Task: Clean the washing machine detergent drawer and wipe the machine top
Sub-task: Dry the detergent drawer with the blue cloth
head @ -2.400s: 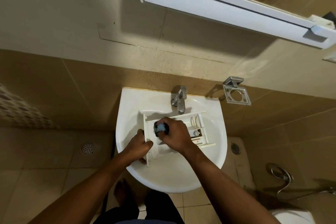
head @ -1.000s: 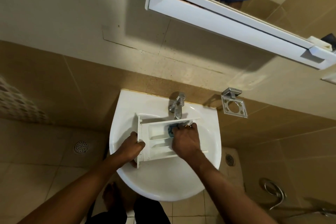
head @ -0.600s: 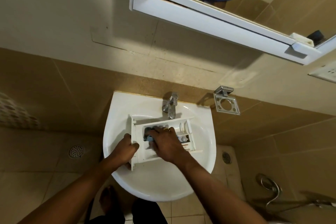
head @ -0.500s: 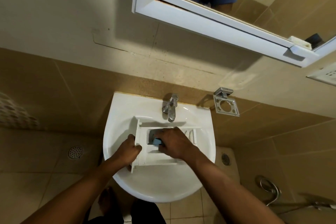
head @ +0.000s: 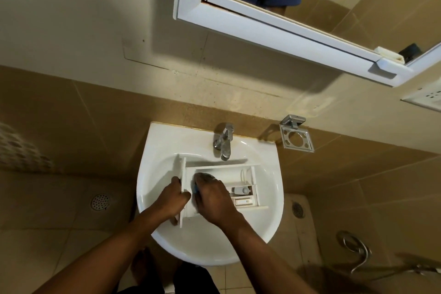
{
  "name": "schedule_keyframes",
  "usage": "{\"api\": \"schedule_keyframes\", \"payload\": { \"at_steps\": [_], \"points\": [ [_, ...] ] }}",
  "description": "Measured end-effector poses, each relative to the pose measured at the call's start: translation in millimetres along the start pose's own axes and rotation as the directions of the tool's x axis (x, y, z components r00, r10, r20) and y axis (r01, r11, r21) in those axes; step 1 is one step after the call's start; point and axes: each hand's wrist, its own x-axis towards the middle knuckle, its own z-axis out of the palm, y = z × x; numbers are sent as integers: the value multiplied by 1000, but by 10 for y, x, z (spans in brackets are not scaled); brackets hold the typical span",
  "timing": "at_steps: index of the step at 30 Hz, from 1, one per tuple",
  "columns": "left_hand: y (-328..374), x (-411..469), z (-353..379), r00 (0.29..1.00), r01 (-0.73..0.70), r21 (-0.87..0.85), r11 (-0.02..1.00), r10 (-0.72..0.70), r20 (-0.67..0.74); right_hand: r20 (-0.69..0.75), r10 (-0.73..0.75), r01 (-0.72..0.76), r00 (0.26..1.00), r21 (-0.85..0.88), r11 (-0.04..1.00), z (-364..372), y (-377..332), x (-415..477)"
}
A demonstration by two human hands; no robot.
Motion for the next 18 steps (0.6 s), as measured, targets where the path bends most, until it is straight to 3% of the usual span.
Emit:
{"api": "schedule_keyframes", "payload": {
  "at_steps": [3, 6, 10, 14, 16, 18],
  "points": [
    [-43, -7, -21, 1000, 8, 6, 1000, -8, -7, -14, -125, 124, 992, -39, 991, -134, 228, -100],
    [-40, -11, -49, 999, 14, 0, 1000, -14, 49, -38, -145, 140, 989, -103, 985, -370, 509, -209],
    [-25, 30, -60, 997, 24, -17, 1000, -23, 72, 33, -84, 89, 996, -234, 968, -593, 777, -300],
    [-66, 76, -54, 999, -22, 8, 1000, 22, 46, 115, 80, -70, 990, -92, 993, -992, 866, -317],
    [-96, 83, -58, 999, -29, -10, 1000, 29, 29, -90, 190, -186, 978, 54, 981, -1180, 914, -340],
    [-120, 81, -78, 1000, -8, -42, 999, 9, 11, -378, 192, -170, 906, 91, 981, -1160, 986, -390]
  ]
}}
